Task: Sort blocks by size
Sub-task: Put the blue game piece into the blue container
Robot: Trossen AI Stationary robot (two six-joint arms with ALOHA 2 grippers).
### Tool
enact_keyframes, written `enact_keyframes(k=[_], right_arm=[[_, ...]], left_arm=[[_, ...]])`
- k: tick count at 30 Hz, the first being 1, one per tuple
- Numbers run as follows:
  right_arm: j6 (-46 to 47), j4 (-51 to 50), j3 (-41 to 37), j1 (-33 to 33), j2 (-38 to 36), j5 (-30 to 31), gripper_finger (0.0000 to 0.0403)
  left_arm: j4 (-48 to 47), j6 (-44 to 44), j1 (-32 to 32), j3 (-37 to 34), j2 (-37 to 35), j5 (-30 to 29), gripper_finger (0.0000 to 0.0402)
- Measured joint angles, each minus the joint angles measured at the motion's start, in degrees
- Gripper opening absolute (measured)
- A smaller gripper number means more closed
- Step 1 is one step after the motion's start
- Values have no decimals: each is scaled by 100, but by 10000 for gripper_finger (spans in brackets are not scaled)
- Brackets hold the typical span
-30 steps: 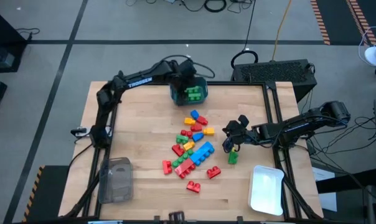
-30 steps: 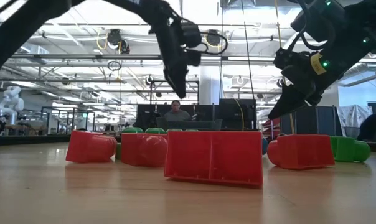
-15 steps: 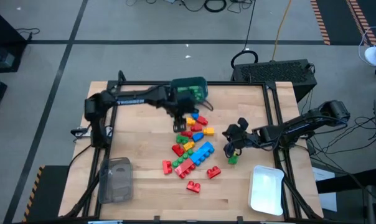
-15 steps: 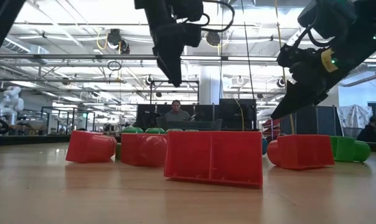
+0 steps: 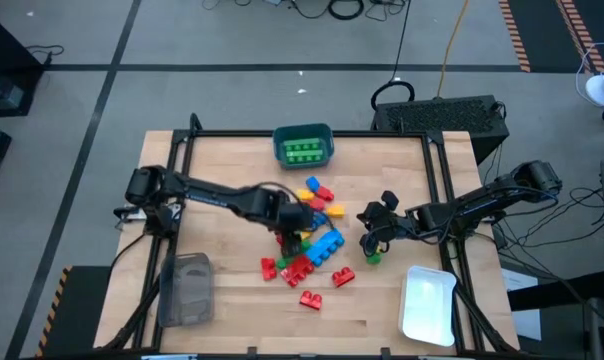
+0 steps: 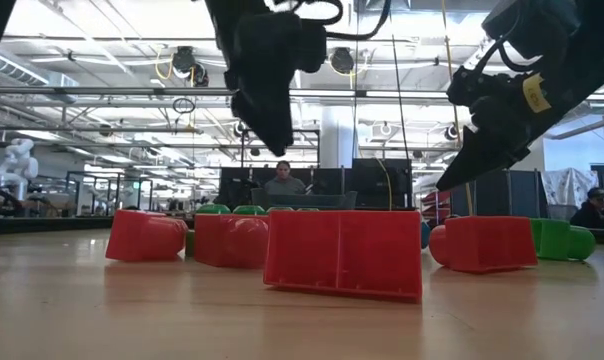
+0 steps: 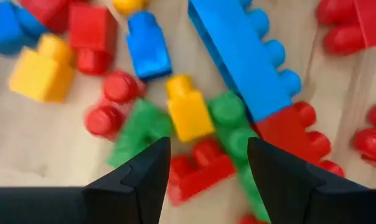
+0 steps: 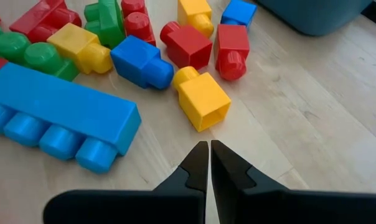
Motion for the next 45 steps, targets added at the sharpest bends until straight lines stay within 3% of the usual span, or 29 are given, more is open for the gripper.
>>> enact_keyframes(k=[7,13,22,31,41,45], right_arm=[[2,12,0,-7,0,4,4],[0,5,0,-7,-2,4,4],[-96,35,2,-7,-2,4,4],[-120,33,2,-7,-4,0,4],[-120,20,2,-7,-4,24,4],[-116,7,2,-7,-4,24,4]], left_arm=[[876,-1057,-349,17,133,-8,217],[1006,-1591,-418,11,319,137,217],[1682,-1585,-443,37,1192,131,217],[1952,-1280,-434,118,1369,-164,221],[2493,-1156,-309,186,1361,-169,340],[2491,-1137,-253,186,1361,-391,369]])
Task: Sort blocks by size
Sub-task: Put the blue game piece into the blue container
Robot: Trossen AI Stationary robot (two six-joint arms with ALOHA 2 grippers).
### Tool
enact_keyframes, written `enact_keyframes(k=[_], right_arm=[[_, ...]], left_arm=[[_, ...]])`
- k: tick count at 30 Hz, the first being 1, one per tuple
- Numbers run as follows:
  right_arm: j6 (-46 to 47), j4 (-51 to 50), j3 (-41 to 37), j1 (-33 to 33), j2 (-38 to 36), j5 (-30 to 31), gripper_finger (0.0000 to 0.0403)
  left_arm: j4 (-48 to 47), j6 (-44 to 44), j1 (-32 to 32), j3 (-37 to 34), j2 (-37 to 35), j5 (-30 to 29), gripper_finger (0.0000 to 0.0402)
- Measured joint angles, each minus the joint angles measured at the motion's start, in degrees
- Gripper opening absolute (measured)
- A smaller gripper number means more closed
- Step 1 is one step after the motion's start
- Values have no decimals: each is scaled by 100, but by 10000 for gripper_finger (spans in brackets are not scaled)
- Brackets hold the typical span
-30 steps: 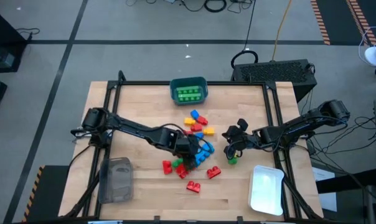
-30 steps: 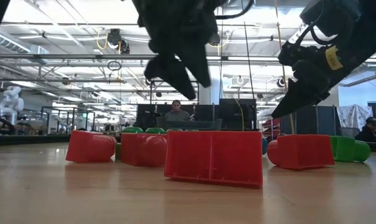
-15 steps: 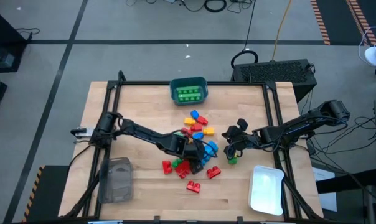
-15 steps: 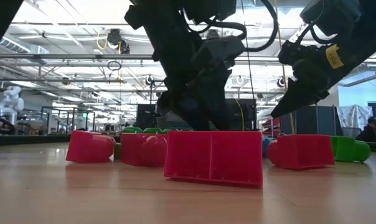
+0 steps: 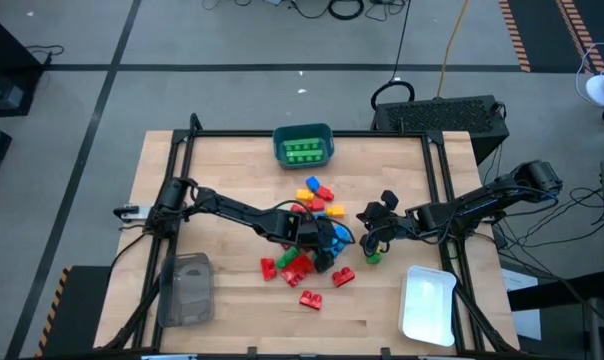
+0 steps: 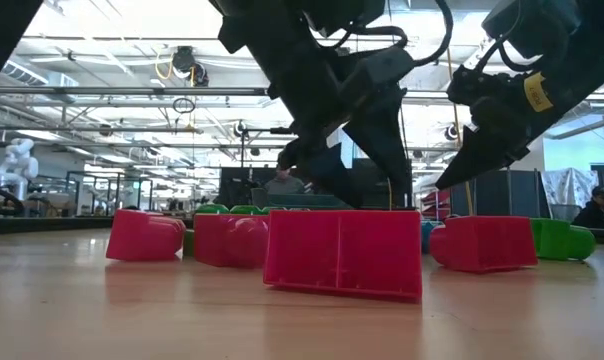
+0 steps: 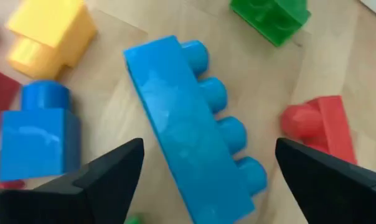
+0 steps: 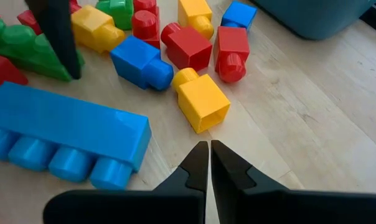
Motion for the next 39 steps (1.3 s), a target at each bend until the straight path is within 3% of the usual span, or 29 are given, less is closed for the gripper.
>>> enact_keyframes(k=[7,25,34,39], right_arm=[[15,-9,0,-2,0,-2,4],[63,-14,0,-2,0,-2,4],[61,-15,0,-2,0,-2,4],[47,-15,0,-2,0,-2,4]], left_arm=[[61,-24,-49,12,67,-490,372],[60,-117,-270,31,651,-402,370],[-181,159,-185,26,608,-381,278],[-295,273,-152,15,544,-377,277]])
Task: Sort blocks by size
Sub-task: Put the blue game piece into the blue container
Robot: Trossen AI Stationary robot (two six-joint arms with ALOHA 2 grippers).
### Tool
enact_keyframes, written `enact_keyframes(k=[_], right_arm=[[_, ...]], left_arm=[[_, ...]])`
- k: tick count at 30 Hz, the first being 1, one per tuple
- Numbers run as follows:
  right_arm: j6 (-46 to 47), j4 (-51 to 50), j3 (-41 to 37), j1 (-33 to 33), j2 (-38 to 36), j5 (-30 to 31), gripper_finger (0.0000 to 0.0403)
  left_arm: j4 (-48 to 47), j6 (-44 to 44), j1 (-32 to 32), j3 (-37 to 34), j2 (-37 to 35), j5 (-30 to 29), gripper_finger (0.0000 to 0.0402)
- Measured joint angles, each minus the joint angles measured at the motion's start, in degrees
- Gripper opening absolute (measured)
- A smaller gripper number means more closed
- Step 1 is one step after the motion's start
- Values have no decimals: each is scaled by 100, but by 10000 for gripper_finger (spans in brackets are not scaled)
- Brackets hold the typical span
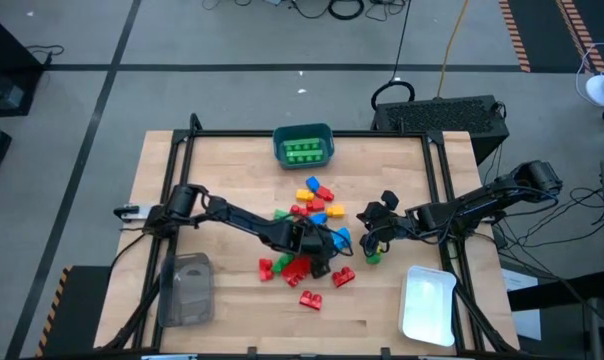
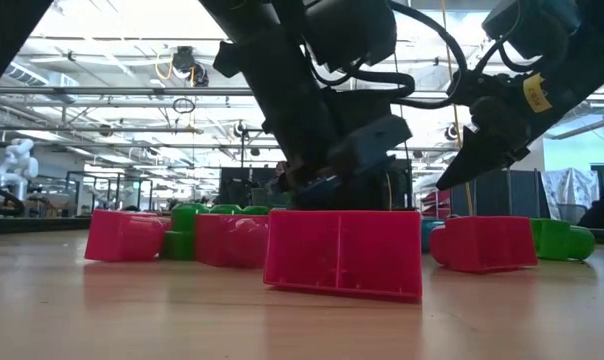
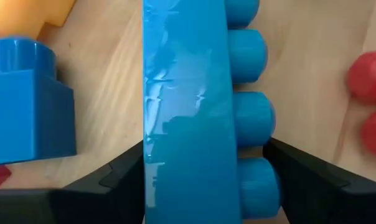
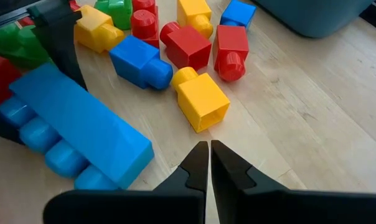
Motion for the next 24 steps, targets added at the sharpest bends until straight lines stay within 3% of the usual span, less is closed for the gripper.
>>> enact_keyframes(k=[14,24], right_arm=[[-10,-22,0,0,2,122,4],[-10,14,0,0,1,126,4]], left_arm=[[-1233,696,402,-17,-1137,-44,277],[-1772,2082,1504,-15,-1610,134,277]])
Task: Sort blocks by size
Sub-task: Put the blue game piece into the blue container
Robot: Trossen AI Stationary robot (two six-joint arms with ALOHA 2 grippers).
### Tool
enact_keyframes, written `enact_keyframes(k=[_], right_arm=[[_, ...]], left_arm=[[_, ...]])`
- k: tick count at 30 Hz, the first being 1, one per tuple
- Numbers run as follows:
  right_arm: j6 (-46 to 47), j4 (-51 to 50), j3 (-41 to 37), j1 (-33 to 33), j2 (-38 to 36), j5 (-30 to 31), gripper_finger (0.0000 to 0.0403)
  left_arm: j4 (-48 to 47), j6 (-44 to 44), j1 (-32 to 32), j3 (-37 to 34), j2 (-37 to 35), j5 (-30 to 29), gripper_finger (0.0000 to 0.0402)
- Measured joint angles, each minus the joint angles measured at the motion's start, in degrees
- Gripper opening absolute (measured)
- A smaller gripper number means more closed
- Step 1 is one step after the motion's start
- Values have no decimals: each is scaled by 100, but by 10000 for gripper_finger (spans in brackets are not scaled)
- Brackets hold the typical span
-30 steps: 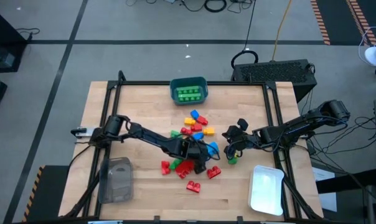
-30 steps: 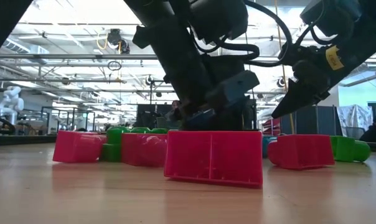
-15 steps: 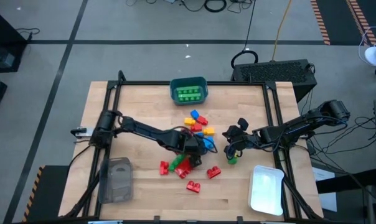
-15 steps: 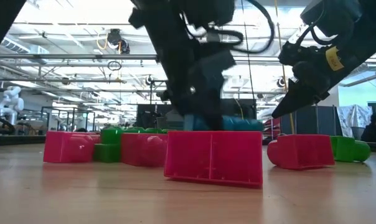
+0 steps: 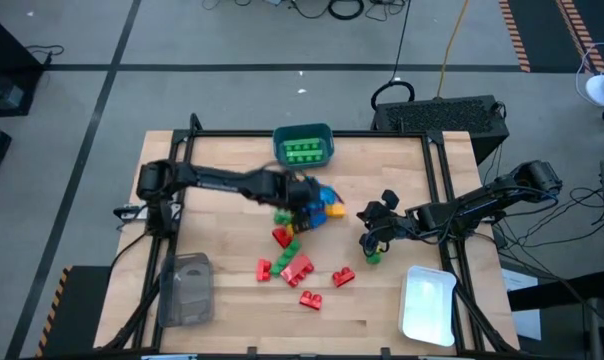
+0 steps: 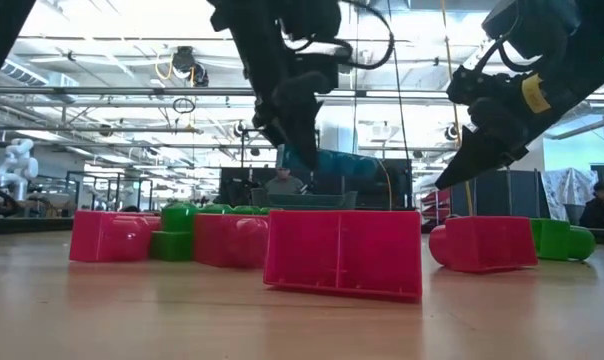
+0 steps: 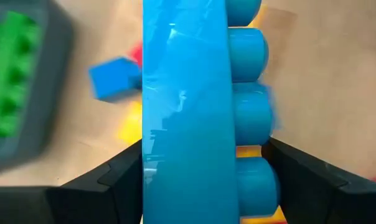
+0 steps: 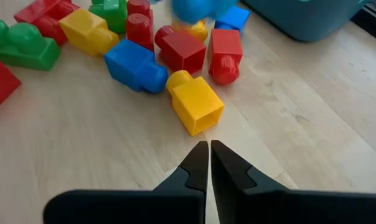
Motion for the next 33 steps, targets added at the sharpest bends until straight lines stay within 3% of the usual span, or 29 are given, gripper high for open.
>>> enact_keyframes(k=[20,33], right_arm=[[-173,-12,0,-309,0,-18,4],[-206,-44,0,-431,1,-50,4]], left_arm=[[732,2516,2610,9,-16,1189,277],[1057,2908,3029,13,363,1550,286]])
